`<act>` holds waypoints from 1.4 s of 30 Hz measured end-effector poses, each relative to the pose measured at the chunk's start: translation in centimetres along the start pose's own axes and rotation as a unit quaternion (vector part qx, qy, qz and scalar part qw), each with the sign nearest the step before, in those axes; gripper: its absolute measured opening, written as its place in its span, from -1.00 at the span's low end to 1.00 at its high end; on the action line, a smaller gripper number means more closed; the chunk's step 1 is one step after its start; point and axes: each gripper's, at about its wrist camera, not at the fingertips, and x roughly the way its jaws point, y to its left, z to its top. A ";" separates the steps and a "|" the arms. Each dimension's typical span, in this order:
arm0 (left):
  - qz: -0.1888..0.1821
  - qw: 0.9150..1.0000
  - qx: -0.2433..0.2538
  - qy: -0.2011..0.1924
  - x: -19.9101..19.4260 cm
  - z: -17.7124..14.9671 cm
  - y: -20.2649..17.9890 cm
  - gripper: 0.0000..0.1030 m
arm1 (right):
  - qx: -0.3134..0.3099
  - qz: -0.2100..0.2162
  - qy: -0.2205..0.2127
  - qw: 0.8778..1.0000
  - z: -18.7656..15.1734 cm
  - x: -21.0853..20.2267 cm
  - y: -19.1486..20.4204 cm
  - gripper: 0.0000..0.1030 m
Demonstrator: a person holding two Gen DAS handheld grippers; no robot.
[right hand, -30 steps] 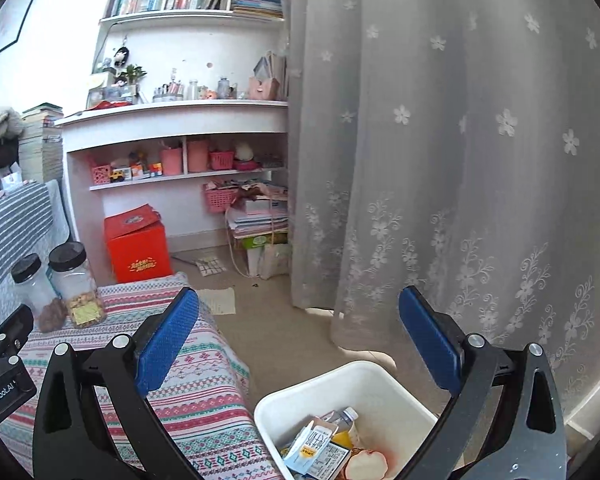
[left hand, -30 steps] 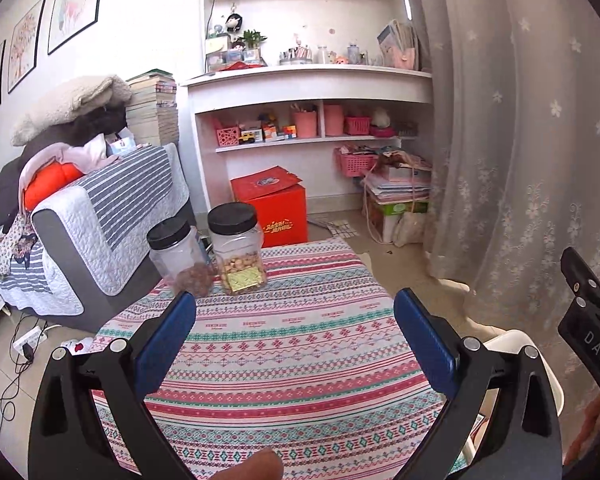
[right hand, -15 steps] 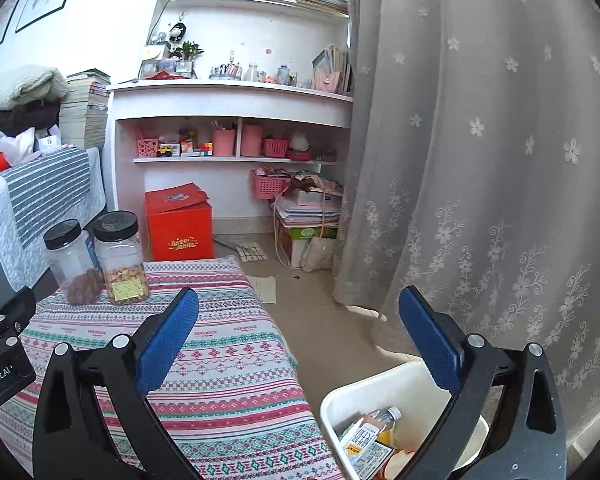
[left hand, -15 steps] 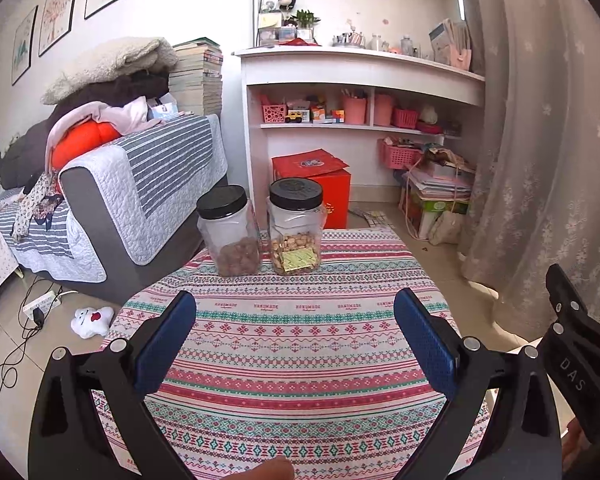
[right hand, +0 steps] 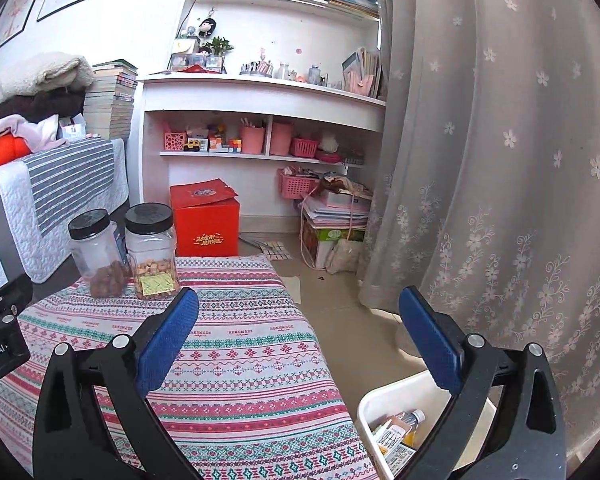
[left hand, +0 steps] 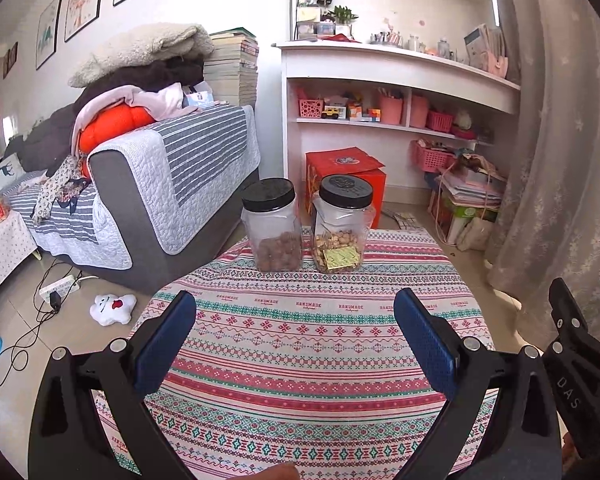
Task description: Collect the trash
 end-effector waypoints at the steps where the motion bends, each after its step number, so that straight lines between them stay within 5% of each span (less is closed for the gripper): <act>1: 0.000 1.000 0.001 0.001 0.0 0.0 0.0 0.87 | -0.001 0.001 0.001 1.000 0.0 0.0 0.1 0.87; 42: -0.003 1.000 0.013 0.000 0.7 -0.4 0.3 0.86 | 0.002 0.022 0.025 0.999 -0.7 0.8 0.5 0.87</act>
